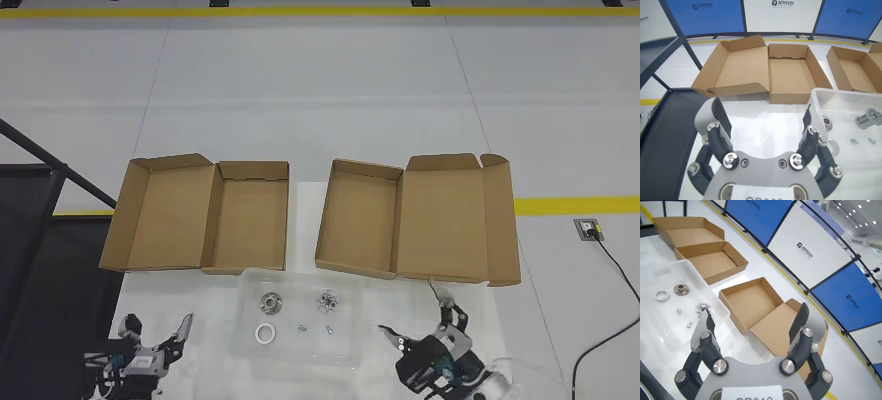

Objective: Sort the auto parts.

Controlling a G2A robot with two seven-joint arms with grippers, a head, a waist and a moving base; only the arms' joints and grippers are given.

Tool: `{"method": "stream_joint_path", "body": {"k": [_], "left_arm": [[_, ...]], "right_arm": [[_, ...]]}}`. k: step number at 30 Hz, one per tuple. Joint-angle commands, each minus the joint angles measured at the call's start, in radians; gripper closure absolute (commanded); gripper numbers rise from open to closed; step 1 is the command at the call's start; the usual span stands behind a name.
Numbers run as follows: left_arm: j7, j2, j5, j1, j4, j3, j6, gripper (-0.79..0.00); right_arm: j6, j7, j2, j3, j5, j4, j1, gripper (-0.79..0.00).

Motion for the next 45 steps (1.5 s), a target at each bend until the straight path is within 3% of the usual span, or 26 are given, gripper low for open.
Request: {"method": "stream_joint_path", "body": {"k": [1,7,17,21,28,34,40,45], "left_arm": [[0.027,-0.003,-0.009,0.025,-0.004,-0.01,0.005,-0.785],[0.055,-0.007,-0.034,0.061,0.001,-0.031,0.002,-0.785],[0.055,-0.007,-0.034,0.061,0.001,-0.031,0.002,-0.785],[0.055,-0.007,-0.034,0.061,0.001,-0.031,0.002,-0.785],[0.055,-0.007,-0.034,0.061,0.001,-0.031,0.002,-0.785],[0.055,-0.007,-0.034,0.061,0.001,-0.031,0.002,-0.785],[0.055,-0.007,-0.034,0.061,0.001,-0.031,0.002,-0.785],[0.055,-0.007,-0.034,0.061,0.001,-0.031,0.002,-0.785]], "right_arm": [[-0.032,0.072,-0.006,-0.089,-0.063,0.02,0.063,-0.785],[-0.067,0.262,-0.037,-0.28,-0.081,0.117,0.22,-0.785],[-0.073,0.256,-0.037,-0.282,-0.081,0.113,0.219,-0.785],[-0.169,0.269,-0.041,-0.341,-0.096,0.117,0.248,-0.785],[-0.238,0.597,-0.113,-0.512,0.108,0.281,0.515,-0.785],[-0.174,0.893,-0.198,-0.629,0.329,0.517,0.748,-0.785],[-0.112,0.968,-0.249,-0.648,0.53,0.679,0.864,-0.785],[-0.115,1.0,-0.259,-0.651,0.576,0.686,0.882,-0.785]]}}
